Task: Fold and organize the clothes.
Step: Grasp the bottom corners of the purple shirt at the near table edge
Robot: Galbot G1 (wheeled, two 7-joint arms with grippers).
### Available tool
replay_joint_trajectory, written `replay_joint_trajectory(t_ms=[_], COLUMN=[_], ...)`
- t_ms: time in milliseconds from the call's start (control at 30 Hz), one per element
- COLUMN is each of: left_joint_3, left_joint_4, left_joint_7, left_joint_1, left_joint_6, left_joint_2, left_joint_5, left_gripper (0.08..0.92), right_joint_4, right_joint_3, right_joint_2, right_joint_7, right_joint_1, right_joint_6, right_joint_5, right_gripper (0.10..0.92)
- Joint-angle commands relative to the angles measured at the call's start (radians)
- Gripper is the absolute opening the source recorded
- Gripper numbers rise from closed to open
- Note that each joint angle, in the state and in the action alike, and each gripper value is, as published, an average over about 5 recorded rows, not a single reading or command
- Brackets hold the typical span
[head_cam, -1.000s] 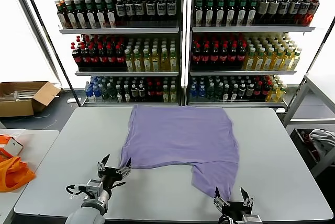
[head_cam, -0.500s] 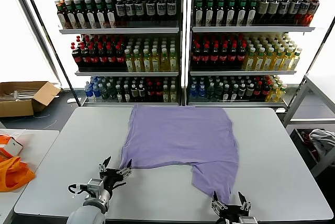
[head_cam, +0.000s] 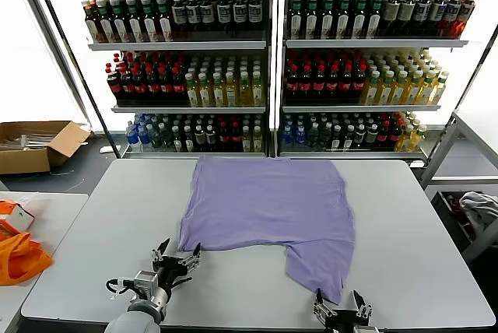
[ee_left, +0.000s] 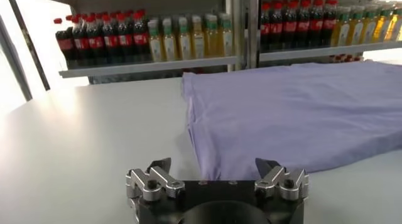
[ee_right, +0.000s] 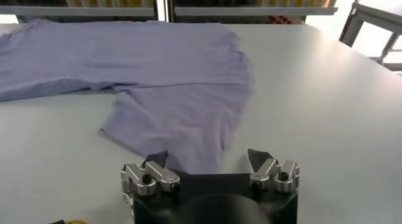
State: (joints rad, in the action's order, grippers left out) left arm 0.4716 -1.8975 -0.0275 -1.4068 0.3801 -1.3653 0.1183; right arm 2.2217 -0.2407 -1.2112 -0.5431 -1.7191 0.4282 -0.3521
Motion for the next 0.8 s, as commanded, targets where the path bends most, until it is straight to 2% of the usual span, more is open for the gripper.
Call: replay_joint_trajectory(t_ms=[33,567,700,800], left_joint_3=[-0.007,-0.013,-0.014,-0.015], left_joint_4=[0.003,0.002,-0.012,-0.029], left_joint_7=[-0.004,-0.01,-0.007,-0.004], left_joint_1=[-0.007,-0.009,-0.01,-0.014], left_joint_6=[0.002,0.002,-0.005,-0.011], left_joint_2=[-0.001,-0.007,-0.011,-0.012], left_joint_5=[-0.009,-0.01,-0.01,-0.013], left_gripper=[0.706,0.246,0.133,0.089], right_joint_4=[-0.009,-0.013,-0.01,-0.008], right_joint_3=[0.002,-0.005,-0.006,-0.006], right_joint_2=[-0.001,0.006,0.008,0.008], right_joint_7=[0.015,0.039,0.05,0.055], right_joint_1=[0.0,0.004,0.005,0.006], right_joint_6=[-0.015,-0.073,-0.091,-0.098], right_joint_5=[0.001,0.026,0.042,0.046], right_gripper=[0.585,0.127,0.107,0.107])
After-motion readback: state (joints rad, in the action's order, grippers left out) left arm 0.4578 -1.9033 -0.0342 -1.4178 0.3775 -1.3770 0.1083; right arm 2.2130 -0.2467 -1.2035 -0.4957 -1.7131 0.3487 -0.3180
